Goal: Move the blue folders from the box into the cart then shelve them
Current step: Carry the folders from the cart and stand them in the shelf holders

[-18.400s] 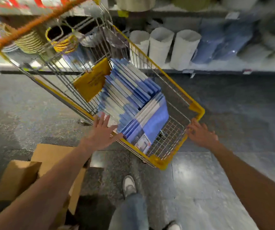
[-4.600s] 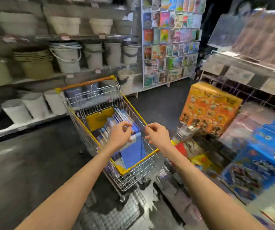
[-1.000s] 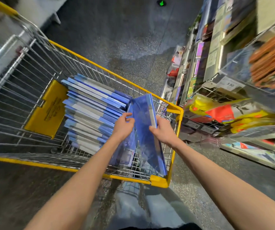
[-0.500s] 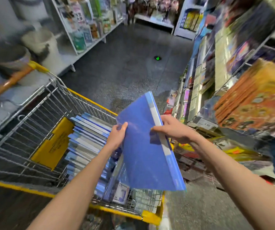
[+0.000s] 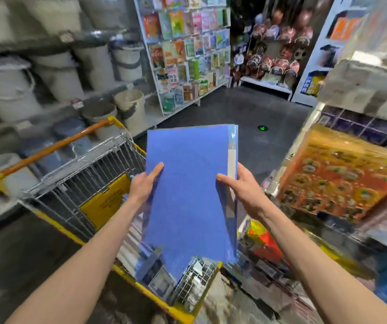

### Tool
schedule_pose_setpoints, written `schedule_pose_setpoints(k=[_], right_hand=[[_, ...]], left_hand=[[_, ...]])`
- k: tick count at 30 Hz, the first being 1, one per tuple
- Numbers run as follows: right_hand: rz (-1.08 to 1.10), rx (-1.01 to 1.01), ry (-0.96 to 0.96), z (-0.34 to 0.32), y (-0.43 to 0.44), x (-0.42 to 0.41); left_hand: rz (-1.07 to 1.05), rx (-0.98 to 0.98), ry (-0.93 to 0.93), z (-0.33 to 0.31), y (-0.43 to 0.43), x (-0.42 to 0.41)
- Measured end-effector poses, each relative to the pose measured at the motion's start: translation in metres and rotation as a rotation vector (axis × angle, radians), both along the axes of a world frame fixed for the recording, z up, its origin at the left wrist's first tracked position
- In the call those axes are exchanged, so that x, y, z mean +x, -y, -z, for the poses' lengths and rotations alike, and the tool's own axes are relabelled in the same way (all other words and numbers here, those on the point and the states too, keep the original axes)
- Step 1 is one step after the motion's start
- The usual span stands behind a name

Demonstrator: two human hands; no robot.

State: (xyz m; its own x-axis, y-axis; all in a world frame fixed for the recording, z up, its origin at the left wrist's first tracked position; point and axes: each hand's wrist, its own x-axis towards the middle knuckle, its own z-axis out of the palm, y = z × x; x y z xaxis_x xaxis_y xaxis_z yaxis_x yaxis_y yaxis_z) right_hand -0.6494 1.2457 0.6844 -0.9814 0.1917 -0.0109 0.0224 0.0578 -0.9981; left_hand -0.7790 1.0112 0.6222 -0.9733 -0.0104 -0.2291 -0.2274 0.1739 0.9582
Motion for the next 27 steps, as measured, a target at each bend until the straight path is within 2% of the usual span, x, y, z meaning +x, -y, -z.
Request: schedule_pose_setpoints(k=[4, 8, 12, 19, 27], right_hand=[[-0.001, -0.076, -0.061, -0.021, -0.009, 0.014], [0.016, -0.12, -0.11, -0.057, -0.015, 0.022], [0.041, -0.095, -0.211, -0.1, -0.019, 0.042], [0.05, -0.115, -0.313, -0.166, -0.026, 0.111], [0.365, 0.016, -0.33, -0.198, -0.05, 0.228]], left_hand=[[-0.053, 0.108, -0.061, -0.053, 0.01, 0.041], [-0.026, 0.111, -0.237, -0.11, 0.012, 0.069], [-0.008, 0.228, -0.373, -0.162, 0.005, 0.089], [0.072, 0.412, -0.511, -0.217, -0.018, 0.122], [0.319, 0.58, -0.536, -0.262, -0.08, 0.193]])
